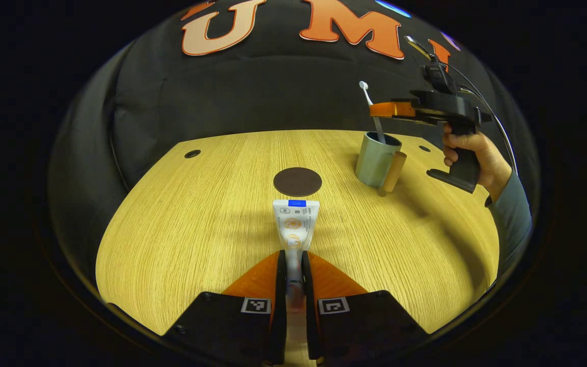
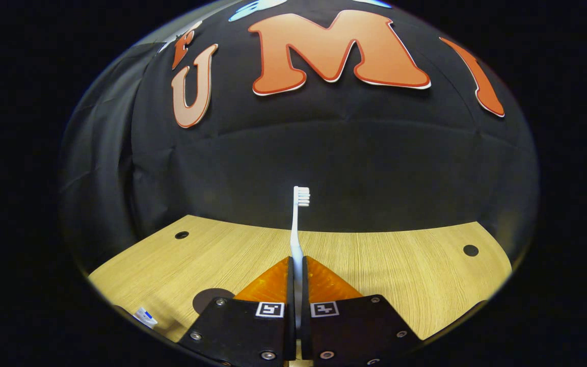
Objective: Put the toothbrush and toothpaste on the desktop into the cup, then pick up the cup and place it on the coaster on the desktop.
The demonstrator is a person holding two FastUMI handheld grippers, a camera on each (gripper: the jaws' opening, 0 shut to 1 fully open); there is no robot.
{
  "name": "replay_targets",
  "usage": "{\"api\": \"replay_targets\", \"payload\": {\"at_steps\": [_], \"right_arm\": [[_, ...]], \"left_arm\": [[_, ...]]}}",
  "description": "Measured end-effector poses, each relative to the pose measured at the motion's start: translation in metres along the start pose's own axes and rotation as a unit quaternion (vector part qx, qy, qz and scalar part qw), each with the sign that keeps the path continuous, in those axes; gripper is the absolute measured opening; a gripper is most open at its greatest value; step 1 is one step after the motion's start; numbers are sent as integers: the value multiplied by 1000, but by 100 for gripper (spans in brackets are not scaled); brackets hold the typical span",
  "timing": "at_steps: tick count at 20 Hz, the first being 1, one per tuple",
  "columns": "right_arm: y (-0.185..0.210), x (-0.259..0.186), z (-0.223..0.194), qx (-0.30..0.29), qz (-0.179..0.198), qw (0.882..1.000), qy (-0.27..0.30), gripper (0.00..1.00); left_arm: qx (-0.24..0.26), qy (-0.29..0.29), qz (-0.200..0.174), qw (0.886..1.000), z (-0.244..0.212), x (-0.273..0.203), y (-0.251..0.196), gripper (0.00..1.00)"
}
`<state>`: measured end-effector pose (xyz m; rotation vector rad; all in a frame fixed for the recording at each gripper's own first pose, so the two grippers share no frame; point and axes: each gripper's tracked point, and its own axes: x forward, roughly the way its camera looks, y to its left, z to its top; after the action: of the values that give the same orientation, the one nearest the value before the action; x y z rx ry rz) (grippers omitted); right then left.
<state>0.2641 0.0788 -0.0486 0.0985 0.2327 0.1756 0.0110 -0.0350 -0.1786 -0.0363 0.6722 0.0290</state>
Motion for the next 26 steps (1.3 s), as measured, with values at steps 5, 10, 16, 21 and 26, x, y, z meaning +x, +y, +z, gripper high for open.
{"api": "replay_targets", "payload": {"at_steps": [5, 10, 16, 21, 26], "right_arm": [[-3, 3, -19, -11, -10, 1000, 25, 5], [-4, 3, -28, -14, -14, 999, 38, 5], [-11, -8, -52, -13, -17, 996, 81, 17], [-15, -22, -43, -17, -22, 997, 70, 39], [-20, -64, -30, 1, -13, 999, 45, 56]], "left_arm": [[-4, -12, 5, 1000, 17, -20, 5, 20], [-11, -24, 15, 1000, 30, -24, 12, 20], [-18, -20, 14, 1000, 34, -29, 12, 20], [-20, -17, 16, 1000, 29, -17, 13, 20], [-5, -40, -9, 999, 53, -5, -7, 20]]}}
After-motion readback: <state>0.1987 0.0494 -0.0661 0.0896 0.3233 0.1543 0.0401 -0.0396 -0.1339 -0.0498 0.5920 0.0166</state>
